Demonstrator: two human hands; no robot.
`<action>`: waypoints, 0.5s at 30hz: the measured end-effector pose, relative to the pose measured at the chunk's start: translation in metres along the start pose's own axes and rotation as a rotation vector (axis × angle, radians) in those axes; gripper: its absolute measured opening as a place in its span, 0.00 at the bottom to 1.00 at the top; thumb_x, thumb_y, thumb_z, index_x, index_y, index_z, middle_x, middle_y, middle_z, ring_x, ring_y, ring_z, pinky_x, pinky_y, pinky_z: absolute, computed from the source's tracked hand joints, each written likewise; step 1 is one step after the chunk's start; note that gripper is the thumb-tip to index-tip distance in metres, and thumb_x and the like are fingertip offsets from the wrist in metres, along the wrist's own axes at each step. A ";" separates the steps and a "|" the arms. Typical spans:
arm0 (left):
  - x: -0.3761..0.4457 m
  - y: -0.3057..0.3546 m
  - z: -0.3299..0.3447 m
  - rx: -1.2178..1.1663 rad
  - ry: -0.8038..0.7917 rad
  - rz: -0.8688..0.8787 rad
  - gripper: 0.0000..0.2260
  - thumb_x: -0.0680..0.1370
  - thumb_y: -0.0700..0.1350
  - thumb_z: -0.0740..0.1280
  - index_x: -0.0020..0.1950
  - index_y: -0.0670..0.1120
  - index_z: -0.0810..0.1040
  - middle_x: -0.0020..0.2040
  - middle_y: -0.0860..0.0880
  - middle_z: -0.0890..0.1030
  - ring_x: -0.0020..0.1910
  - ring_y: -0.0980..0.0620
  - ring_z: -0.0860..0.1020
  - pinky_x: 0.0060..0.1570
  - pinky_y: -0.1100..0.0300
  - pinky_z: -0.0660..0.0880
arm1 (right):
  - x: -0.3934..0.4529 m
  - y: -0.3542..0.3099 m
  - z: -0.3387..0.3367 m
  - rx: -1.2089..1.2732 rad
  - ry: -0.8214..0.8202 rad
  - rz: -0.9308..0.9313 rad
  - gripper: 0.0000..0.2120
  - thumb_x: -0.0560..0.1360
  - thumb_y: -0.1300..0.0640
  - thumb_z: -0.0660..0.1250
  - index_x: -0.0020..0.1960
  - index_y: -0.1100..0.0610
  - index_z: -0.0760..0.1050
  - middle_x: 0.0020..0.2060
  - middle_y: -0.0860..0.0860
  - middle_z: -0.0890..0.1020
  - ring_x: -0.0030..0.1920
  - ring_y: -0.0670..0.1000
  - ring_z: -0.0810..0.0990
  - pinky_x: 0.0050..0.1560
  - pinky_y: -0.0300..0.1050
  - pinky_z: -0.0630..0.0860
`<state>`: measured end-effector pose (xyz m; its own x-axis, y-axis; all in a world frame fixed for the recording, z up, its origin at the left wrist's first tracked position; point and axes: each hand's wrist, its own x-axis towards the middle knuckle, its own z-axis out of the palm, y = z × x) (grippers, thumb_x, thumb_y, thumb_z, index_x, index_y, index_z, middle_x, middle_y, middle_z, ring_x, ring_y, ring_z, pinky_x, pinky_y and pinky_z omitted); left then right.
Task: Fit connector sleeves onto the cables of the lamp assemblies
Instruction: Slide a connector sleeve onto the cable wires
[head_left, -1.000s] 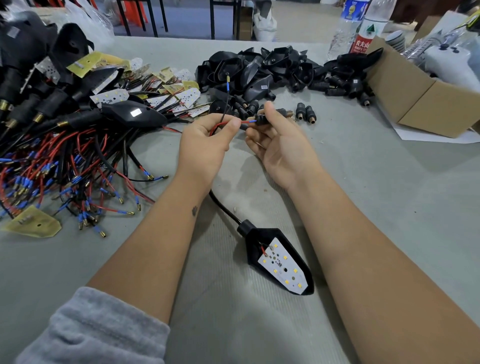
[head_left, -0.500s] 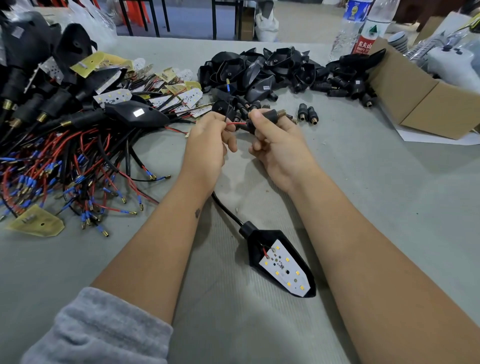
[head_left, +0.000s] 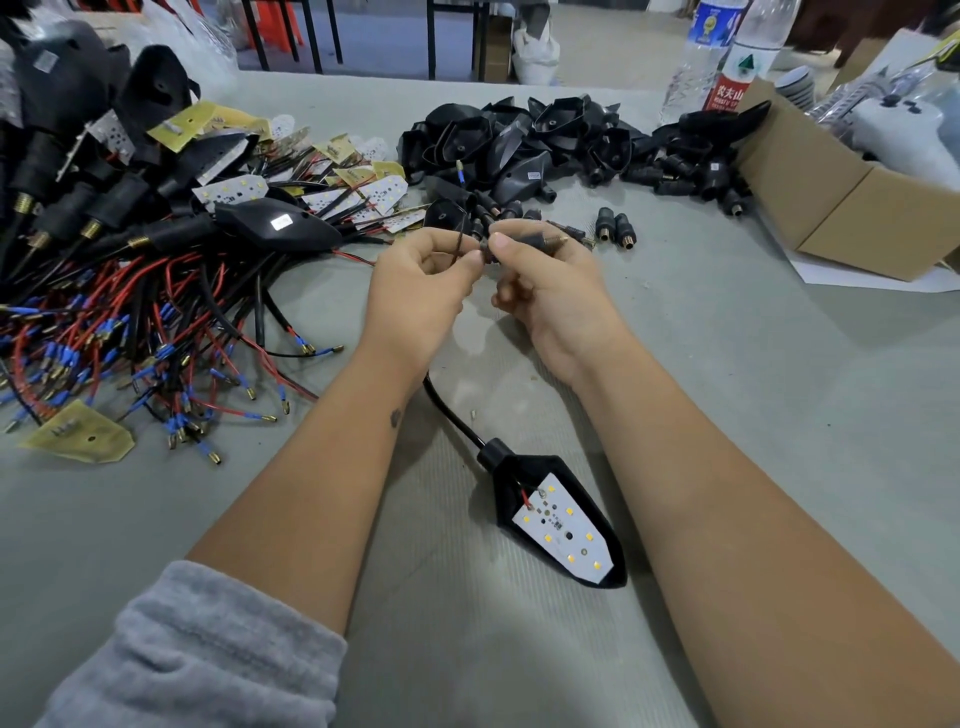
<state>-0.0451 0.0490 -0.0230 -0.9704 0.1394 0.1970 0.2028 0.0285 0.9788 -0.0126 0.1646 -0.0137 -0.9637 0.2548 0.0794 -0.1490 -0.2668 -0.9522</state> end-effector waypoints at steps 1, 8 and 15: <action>0.000 0.000 0.000 -0.029 0.008 -0.025 0.07 0.77 0.38 0.68 0.43 0.49 0.78 0.35 0.52 0.78 0.30 0.60 0.73 0.32 0.67 0.70 | 0.001 0.000 -0.001 0.033 0.025 0.003 0.05 0.78 0.66 0.65 0.49 0.57 0.75 0.34 0.51 0.76 0.29 0.47 0.69 0.33 0.38 0.71; 0.000 0.001 0.001 -0.018 -0.023 -0.048 0.13 0.76 0.34 0.64 0.44 0.51 0.82 0.36 0.52 0.79 0.35 0.56 0.73 0.36 0.64 0.72 | 0.005 0.002 -0.003 0.138 0.114 0.027 0.06 0.78 0.65 0.65 0.45 0.57 0.74 0.30 0.49 0.73 0.28 0.46 0.67 0.33 0.39 0.69; -0.002 0.000 0.001 -0.104 -0.016 0.000 0.11 0.75 0.30 0.69 0.45 0.47 0.77 0.35 0.49 0.76 0.34 0.54 0.77 0.39 0.63 0.79 | 0.007 0.006 -0.004 0.050 0.044 0.023 0.05 0.78 0.64 0.66 0.45 0.58 0.76 0.28 0.47 0.74 0.26 0.46 0.66 0.31 0.38 0.69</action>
<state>-0.0431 0.0494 -0.0238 -0.9680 0.1554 0.1970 0.1875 -0.0739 0.9795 -0.0199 0.1684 -0.0198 -0.9564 0.2889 0.0435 -0.1389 -0.3184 -0.9377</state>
